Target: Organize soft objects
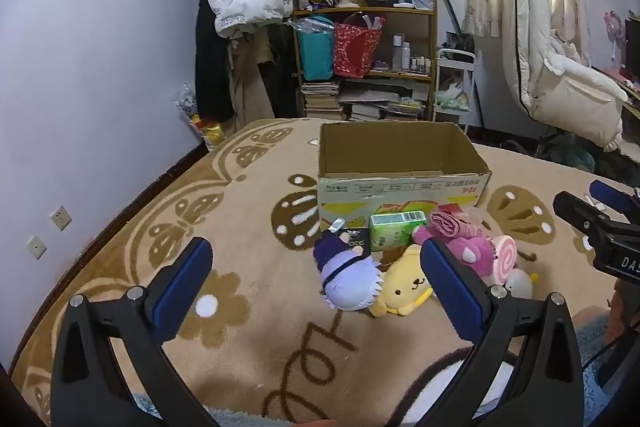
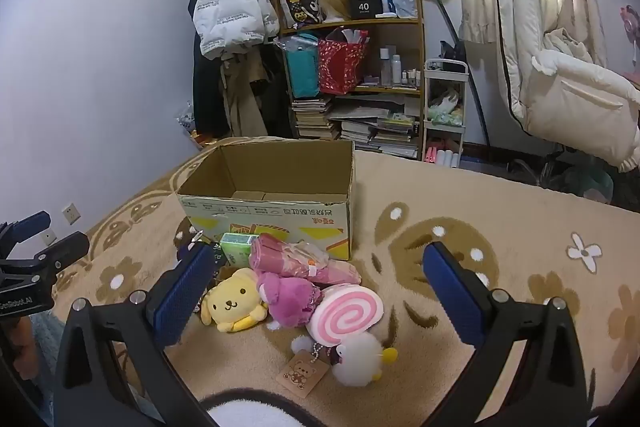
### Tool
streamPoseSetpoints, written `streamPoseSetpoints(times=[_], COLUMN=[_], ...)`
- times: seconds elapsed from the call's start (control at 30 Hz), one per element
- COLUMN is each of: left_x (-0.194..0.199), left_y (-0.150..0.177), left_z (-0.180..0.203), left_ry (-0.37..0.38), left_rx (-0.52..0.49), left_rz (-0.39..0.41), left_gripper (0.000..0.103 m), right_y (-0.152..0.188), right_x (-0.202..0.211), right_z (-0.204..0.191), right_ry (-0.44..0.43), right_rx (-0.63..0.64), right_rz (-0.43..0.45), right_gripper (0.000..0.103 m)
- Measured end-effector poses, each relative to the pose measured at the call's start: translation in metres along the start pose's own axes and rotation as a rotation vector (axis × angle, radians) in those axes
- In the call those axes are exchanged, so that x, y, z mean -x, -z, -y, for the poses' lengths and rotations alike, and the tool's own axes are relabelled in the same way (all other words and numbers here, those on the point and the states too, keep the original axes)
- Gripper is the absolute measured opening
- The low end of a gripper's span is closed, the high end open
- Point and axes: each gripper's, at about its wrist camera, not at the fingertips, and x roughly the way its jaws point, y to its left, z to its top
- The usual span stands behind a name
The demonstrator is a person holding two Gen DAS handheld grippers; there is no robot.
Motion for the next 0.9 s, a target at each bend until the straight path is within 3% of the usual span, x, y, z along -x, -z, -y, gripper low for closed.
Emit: streamPoseSetpoints(times=[0.4, 0.9], left_x=[-0.005, -0.004], left_y=[-0.001, -0.001], left_z=[-0.004, -0.009], left_ry=[0.003, 0.008], left_rx=[0.053, 0.05], left_rz=[-0.01, -0.007], left_gripper=[0.103, 0.103], right_y=[0.002, 0.001], right_x=[-0.001, -0.002], right_z=[0.001, -0.005], right_ry=[0.003, 0.015], right_rx=[0.01, 0.031], right_rz=[0.004, 0.004], right_gripper=[0.103, 0.103])
